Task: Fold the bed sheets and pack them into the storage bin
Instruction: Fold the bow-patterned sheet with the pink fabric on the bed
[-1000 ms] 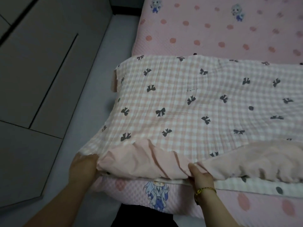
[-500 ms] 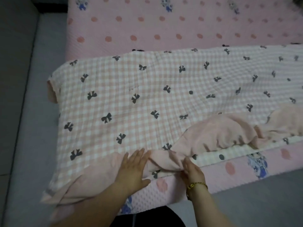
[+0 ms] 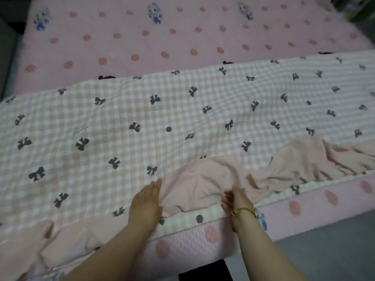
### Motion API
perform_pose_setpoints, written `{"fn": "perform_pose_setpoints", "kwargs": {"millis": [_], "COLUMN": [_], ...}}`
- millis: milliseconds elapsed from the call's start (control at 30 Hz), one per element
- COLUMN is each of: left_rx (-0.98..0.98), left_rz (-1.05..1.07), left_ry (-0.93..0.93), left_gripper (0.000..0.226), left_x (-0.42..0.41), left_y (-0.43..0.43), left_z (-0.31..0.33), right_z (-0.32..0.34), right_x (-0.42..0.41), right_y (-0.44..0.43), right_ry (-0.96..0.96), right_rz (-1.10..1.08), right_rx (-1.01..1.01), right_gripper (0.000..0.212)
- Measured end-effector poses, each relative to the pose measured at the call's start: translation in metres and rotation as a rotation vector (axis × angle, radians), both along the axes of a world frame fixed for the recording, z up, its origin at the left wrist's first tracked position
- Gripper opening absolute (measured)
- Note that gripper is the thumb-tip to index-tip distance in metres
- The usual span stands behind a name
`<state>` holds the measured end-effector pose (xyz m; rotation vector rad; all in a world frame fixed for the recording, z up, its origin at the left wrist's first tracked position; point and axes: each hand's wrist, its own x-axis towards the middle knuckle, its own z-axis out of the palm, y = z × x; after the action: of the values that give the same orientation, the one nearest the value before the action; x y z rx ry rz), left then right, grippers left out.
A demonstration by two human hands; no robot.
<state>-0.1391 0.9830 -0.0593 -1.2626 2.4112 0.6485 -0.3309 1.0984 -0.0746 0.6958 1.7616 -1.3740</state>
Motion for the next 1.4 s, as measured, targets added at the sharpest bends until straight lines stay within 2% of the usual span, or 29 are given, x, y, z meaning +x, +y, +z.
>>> {"fn": "perform_pose_setpoints", "kwargs": {"millis": [100, 200, 267, 333, 400, 500, 567, 600, 667, 733, 833, 933, 1000, 1100, 1267, 1400], "left_rx": [-0.027, -0.070, -0.051, -0.030, -0.011, 0.073, 0.051, 0.029, -0.016, -0.047, -0.063, -0.027, 0.007, 0.024, -0.068, -0.107], "left_rz": [0.069, -0.020, -0.058, -0.071, -0.034, 0.103, 0.050, -0.033, -0.180, -0.150, -0.050, -0.117, -0.185, -0.247, -0.460, -0.564], "left_ry": [0.017, -0.120, -0.198, -0.214, -0.128, 0.054, 0.018, -0.072, -0.224, -0.258, -0.151, 0.041, 0.134, 0.164, 0.156, 0.083], "left_gripper": [0.059, 0.053, 0.051, 0.044, 0.033, 0.049, 0.049, 0.044, 0.035, 0.034, 0.046, 0.056, 0.078, 0.093, 0.064, 0.060], "left_x": [-0.016, -0.024, -0.030, -0.034, -0.034, -0.025, -0.021, -0.023, -0.028, -0.042, -0.060, -0.080, -0.104, -0.152, -0.279, -0.384], "left_y": [-0.004, -0.012, -0.015, -0.019, -0.025, -0.028, -0.028, -0.026, -0.014, -0.002, 0.009, 0.028, 0.041, 0.061, 0.127, 0.186], "left_z": [-0.005, -0.001, -0.002, -0.004, -0.002, 0.012, 0.018, 0.018, 0.008, 0.000, 0.002, 0.008, 0.013, 0.018, 0.030, 0.038], "right_z": [-0.003, -0.005, -0.008, -0.009, -0.003, 0.017, 0.033, 0.034, 0.032, 0.027, 0.035, 0.049, 0.059, 0.065, 0.070, 0.085], "right_x": [-0.046, -0.068, -0.077, -0.082, -0.087, -0.082, -0.076, -0.074, -0.074, -0.081, -0.094, -0.106, -0.119, -0.151, -0.243, -0.334], "right_y": [0.005, -0.011, -0.019, -0.022, -0.021, 0.000, 0.019, 0.028, 0.043, 0.049, 0.050, 0.066, 0.083, 0.112, 0.180, 0.255], "right_ry": [-0.002, -0.119, -0.119, -0.055, 0.102, 0.421, 0.567, 0.575, 0.448, 0.341, 0.367, 0.398, 0.421, 0.464, 0.487, 0.507], "right_rz": [-0.003, -0.012, 0.087, 0.198, 0.346, 0.452, 0.456, 0.442, 0.473, 0.613, 0.717, 0.689, 0.658, 0.683, 0.668, 0.674], "right_rx": [0.103, 0.145, 0.258, 0.362, 0.416, 0.418, 0.397, 0.420, 0.504, 0.532, 0.467, 0.410, 0.376, 0.368, 0.345, 0.326], "right_gripper": [0.021, 0.051, 0.068, 0.058, 0.039, 0.026, 0.024, 0.024, 0.029, 0.034, 0.036, 0.032, 0.023, 0.010, 0.025, 0.023]}}
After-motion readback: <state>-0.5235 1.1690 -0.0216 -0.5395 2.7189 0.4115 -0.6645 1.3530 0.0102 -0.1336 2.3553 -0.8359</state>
